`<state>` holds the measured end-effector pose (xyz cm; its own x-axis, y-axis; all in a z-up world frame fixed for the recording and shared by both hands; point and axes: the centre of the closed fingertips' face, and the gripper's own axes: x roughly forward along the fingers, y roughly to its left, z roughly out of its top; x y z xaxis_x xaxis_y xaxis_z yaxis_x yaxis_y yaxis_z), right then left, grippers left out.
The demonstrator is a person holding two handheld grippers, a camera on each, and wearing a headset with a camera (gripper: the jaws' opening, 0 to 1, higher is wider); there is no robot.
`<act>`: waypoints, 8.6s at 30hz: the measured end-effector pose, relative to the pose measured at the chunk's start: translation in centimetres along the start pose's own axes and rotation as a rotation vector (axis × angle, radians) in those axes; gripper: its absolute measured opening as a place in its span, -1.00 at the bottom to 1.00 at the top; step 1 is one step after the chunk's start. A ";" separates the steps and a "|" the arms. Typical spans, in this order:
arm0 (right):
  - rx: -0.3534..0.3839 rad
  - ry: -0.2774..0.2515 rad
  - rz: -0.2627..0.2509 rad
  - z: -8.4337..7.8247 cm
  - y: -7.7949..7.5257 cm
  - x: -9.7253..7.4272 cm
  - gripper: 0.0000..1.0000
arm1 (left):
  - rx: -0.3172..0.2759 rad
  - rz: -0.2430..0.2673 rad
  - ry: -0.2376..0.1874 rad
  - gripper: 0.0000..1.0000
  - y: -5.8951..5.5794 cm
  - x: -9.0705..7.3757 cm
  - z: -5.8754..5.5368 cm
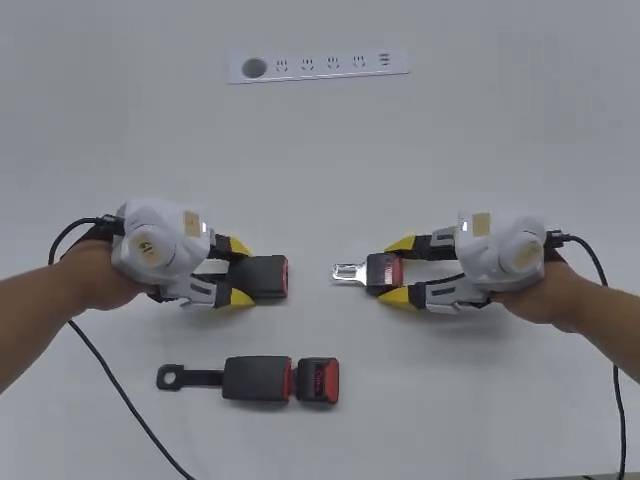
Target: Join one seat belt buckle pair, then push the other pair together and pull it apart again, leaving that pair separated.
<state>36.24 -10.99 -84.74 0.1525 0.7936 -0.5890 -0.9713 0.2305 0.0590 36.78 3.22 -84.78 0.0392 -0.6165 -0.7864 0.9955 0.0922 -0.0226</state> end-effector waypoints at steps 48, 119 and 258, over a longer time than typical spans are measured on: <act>0.016 0.106 0.036 4.8 0.9 7.8 -0.33 | 0.075 -0.024 0.045 -0.35 0.1 0.2 -0.2; -0.043 0.152 0.026 1.9 0.9 3.6 -0.29 | 0.062 -0.041 0.057 -0.32 0.0 -0.1 -0.2; 0.212 -0.040 -0.597 0.4 8.0 -11.4 0.98 | -0.546 0.493 -0.398 1.00 -9.6 -15.3 -3.3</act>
<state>26.78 -18.01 -77.25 0.6674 0.5133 -0.5395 -0.6600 0.7433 -0.1092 26.37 14.35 -74.56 0.5887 -0.6269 -0.5104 0.6787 0.7262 -0.1092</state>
